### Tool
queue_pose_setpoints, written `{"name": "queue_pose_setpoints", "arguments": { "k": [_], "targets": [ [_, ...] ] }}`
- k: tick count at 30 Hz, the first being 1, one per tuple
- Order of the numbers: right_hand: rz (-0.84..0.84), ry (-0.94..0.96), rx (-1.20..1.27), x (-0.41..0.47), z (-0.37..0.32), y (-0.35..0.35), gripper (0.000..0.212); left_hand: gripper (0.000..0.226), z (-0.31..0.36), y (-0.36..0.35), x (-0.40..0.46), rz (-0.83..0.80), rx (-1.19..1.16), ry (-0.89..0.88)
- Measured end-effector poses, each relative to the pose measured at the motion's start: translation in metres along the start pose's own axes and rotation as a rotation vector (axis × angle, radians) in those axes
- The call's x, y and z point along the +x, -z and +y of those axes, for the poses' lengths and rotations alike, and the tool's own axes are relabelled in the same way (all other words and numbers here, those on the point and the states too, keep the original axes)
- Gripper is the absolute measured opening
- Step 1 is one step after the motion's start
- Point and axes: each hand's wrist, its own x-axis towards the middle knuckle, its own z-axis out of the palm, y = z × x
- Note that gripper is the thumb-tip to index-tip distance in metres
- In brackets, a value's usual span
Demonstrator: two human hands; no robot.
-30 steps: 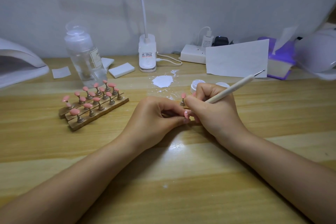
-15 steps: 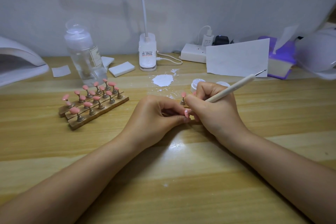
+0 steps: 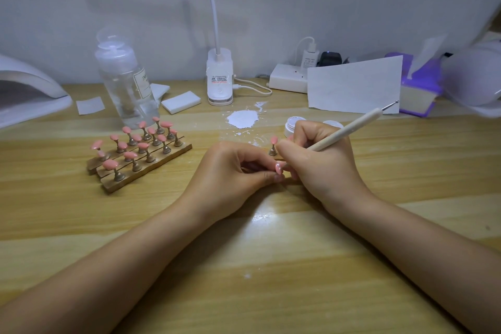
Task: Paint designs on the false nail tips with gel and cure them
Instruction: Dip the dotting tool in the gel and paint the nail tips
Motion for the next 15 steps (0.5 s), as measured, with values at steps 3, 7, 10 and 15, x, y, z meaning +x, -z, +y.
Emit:
{"name": "queue_pose_setpoints", "arguments": {
  "k": [3,7,10,15],
  "targets": [
    [-0.011,-0.001,0.007,-0.0001,-0.0006,-0.0004,0.047,0.010,0.0000,0.0000,-0.0004,0.001,-0.010,0.003],
    [-0.010,-0.002,0.014,-0.0001,-0.0005,0.0001,0.047,0.010,-0.0002,-0.0001,-0.0001,-0.003,-0.013,0.002],
    [-0.006,0.002,0.000,0.0001,0.0000,0.0003,0.047,0.010,-0.0003,-0.0002,0.0001,-0.006,-0.015,0.001],
    [-0.004,-0.001,0.014,0.0003,0.0007,0.0005,0.047,0.010,-0.0002,0.0003,0.0000,-0.010,-0.011,-0.009]
  ]
}}
